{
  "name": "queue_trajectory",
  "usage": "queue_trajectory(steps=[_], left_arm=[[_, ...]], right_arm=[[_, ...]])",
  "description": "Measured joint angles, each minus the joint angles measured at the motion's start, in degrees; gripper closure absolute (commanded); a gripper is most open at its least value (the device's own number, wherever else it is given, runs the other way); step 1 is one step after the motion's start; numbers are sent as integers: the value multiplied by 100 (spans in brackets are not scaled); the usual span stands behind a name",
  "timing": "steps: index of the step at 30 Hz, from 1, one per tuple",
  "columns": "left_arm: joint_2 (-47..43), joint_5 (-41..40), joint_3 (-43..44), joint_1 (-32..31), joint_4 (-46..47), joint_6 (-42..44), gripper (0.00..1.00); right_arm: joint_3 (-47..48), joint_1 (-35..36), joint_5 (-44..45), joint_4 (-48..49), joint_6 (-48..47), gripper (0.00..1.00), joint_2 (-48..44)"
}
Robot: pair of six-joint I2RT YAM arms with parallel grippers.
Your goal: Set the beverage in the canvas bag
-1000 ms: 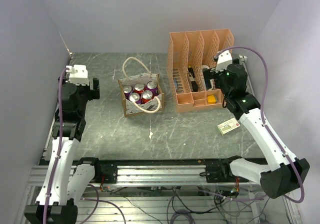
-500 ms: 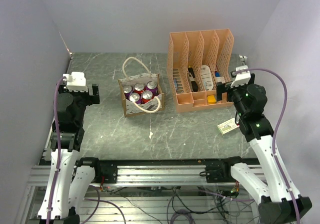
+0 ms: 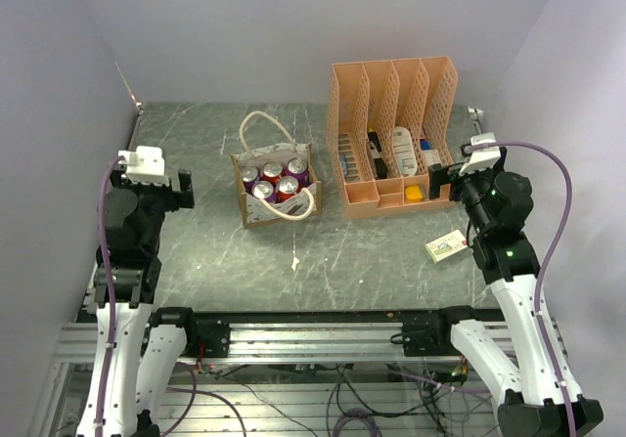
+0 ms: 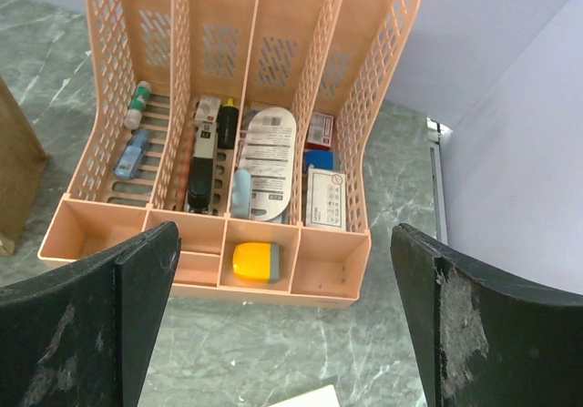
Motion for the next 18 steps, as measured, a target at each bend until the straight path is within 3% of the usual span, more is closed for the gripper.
queue_trajectory(steps=[18], left_arm=[[-35,-85,2,188,-94,81,1]], right_arm=[[-267,-7,1309,476,35,0,144]])
